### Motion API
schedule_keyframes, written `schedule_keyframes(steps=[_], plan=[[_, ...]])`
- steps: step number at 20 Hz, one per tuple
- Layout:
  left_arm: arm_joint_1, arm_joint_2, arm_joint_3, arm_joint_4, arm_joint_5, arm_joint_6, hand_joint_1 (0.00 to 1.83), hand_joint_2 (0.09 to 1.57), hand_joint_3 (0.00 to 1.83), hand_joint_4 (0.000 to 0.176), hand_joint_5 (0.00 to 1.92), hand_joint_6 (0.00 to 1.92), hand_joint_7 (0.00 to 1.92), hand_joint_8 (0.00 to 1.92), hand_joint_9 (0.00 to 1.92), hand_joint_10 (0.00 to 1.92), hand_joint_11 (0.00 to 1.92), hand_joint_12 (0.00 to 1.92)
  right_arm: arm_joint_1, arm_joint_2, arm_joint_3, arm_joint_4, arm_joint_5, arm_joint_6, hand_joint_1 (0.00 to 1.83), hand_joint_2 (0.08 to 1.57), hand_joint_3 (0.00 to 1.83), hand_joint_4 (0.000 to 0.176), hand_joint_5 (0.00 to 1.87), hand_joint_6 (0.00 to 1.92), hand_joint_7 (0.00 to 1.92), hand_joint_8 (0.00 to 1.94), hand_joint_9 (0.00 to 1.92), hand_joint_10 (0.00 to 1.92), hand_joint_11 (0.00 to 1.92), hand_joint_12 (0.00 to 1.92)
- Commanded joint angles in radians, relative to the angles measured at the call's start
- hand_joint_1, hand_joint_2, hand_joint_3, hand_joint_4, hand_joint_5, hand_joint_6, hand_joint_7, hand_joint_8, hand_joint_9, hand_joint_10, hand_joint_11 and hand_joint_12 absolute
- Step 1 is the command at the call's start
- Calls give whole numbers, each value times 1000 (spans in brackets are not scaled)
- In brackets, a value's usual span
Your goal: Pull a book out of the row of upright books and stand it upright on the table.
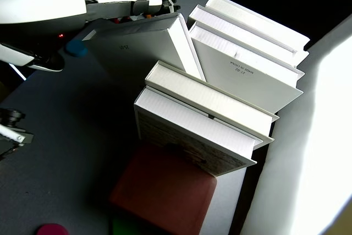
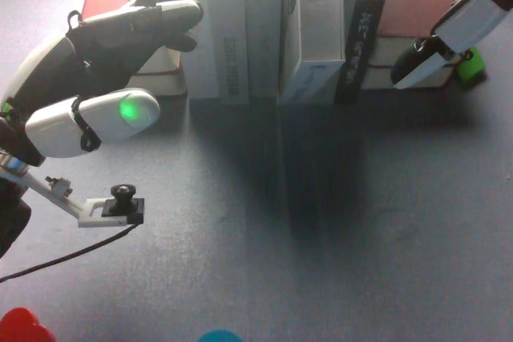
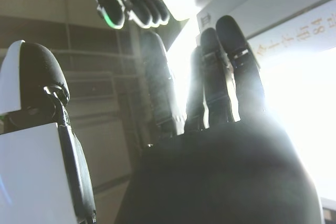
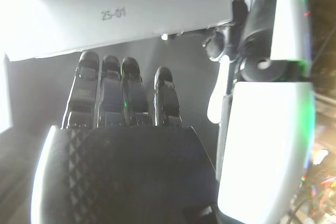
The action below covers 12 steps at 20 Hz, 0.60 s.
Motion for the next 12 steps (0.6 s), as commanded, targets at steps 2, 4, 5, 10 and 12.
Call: schedule_keyframes(steps=[2, 4, 5, 10, 12], plan=[[-11, 0, 1, -25, -106, -11, 862, 911, 0, 14, 706, 6, 232, 8, 394, 13, 37, 1207, 17, -6, 12, 51, -6, 13, 1156, 729, 0, 176, 0, 0, 0, 0, 0, 0, 0, 1252], [-11, 0, 1, -25, -107, -11, 879, 913, 0, 13, 721, 11, 248, 11, 408, 15, 44, 1208, 17, -14, 21, 27, -6, 37, 1199, 791, 6, 176, 0, 0, 0, 0, 0, 0, 0, 1164], [-12, 0, 2, -25, -107, -11, 867, 911, 0, 5, 735, 17, 261, 13, 422, 20, 48, 1208, 17, -19, 25, 24, -7, 37, 1238, 862, 12, 176, 50, 10, 0, 0, 0, 0, 0, 1015], [-22, 0, -2, -13, -109, -11, 953, 897, 0, 0, 738, 4, 670, 22, 617, 21, 230, 876, 27, -64, 58, 15, -30, 32, 1271, 1152, 4, 0, 948, 740, 854, 1337, 866, 1500, 513, 1864], [-23, 1, -4, -13, -110, -11, 959, 879, 0, 0, 818, 28, 762, 14, 726, 28, 356, 939, 29, -75, 65, 18, -29, 31, 1170, 1117, 0, 0, 983, 982, 1196, 1917, 1222, 1904, 1046, 1919]])
